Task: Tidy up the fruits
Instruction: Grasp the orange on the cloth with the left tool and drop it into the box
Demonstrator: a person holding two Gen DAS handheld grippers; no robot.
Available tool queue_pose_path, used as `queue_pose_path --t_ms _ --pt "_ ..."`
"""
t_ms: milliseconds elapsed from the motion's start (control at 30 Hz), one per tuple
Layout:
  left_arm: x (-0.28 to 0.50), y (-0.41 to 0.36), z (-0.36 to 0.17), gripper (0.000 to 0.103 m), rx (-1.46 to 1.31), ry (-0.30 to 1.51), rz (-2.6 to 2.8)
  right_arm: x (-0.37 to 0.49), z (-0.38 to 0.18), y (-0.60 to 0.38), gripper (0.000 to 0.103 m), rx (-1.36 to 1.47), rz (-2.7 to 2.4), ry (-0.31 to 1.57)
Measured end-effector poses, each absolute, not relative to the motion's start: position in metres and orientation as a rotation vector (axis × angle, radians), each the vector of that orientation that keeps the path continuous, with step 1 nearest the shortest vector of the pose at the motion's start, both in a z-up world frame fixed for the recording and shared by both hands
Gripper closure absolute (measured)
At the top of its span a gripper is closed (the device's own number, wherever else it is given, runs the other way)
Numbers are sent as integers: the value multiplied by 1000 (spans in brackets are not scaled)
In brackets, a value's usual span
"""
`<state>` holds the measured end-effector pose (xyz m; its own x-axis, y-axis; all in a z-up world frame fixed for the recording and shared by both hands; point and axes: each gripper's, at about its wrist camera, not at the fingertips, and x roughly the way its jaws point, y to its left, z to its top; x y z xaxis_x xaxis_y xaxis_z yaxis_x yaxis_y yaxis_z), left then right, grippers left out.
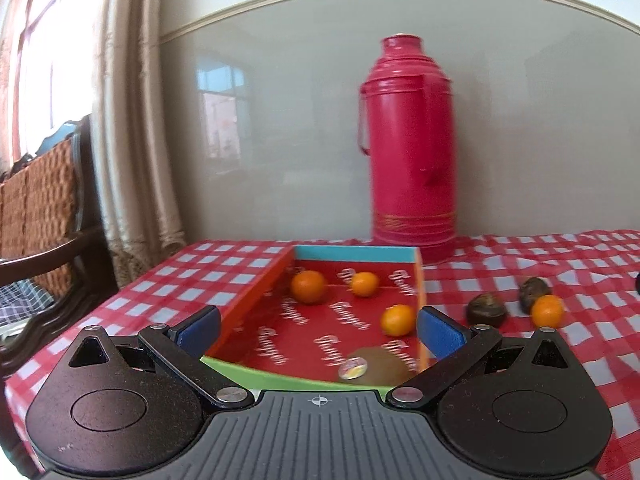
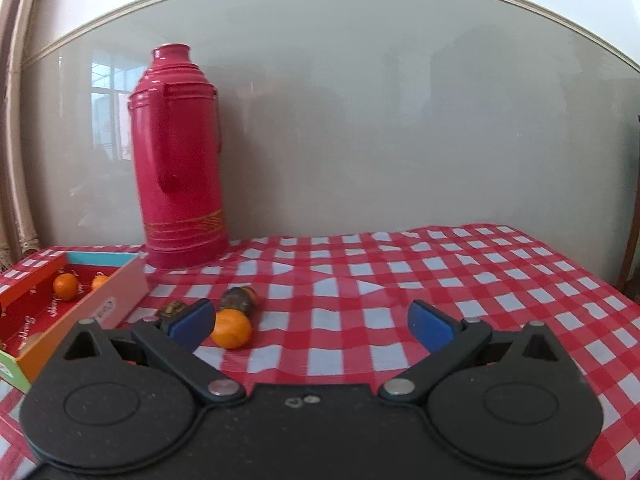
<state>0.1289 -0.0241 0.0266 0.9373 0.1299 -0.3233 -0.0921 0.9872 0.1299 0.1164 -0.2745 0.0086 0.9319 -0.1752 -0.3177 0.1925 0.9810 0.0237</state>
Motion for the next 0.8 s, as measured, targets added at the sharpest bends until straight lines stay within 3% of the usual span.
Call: queue_pose_path --t_ms 800 --pt "188 -162 -6 0 122 385 -125 116 -12 -378 6 95 -431 352"
